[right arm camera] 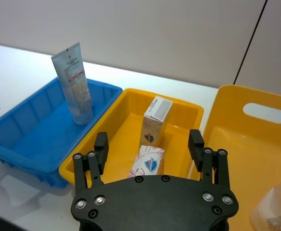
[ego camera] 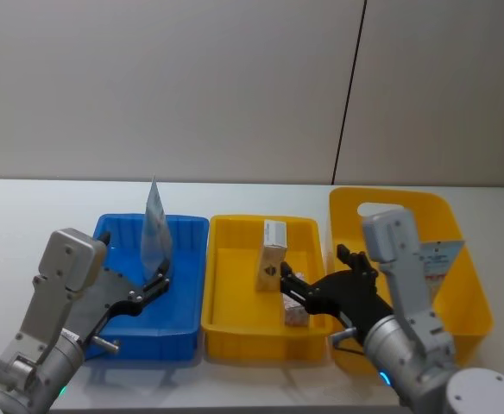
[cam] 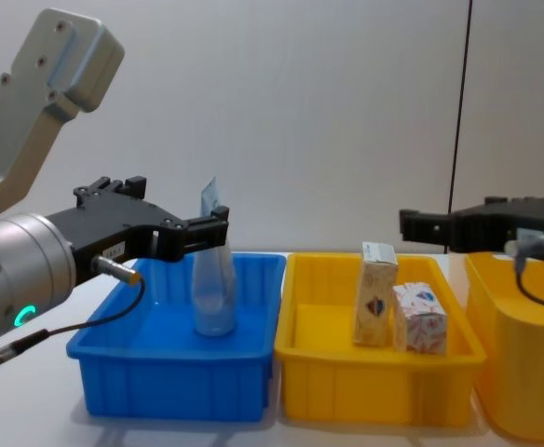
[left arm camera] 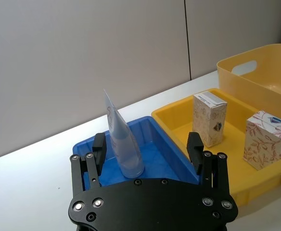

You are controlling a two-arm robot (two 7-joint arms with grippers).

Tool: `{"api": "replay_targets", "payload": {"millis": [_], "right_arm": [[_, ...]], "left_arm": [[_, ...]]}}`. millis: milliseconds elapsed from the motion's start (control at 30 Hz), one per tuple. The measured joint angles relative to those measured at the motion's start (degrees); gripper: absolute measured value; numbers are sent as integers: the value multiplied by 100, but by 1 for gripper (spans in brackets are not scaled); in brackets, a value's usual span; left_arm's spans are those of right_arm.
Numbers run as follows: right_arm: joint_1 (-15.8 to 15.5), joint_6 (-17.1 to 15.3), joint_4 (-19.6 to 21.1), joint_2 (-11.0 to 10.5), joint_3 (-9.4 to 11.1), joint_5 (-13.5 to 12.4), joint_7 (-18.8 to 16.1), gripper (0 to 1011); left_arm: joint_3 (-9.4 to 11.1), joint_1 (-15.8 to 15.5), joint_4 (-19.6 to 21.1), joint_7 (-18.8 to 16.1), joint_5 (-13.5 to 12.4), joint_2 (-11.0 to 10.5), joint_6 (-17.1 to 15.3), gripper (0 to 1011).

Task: Bimanual collaborative sorting of washing and personal care products

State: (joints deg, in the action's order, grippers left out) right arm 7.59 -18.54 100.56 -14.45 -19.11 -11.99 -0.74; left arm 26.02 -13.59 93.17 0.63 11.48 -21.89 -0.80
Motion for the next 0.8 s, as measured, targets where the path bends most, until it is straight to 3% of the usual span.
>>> {"api": "replay_targets", "payload": {"millis": [400, 800], "right_arm": [[296, -659, -347, 283, -280, 385, 382, 1003], [420, -915, -690, 449, -426, 643, 604, 1003]], "left_arm": [[0, 0, 1, 0, 0, 0, 0, 1001], [1, 0, 1, 0, 0, 0, 0, 1001]]}}
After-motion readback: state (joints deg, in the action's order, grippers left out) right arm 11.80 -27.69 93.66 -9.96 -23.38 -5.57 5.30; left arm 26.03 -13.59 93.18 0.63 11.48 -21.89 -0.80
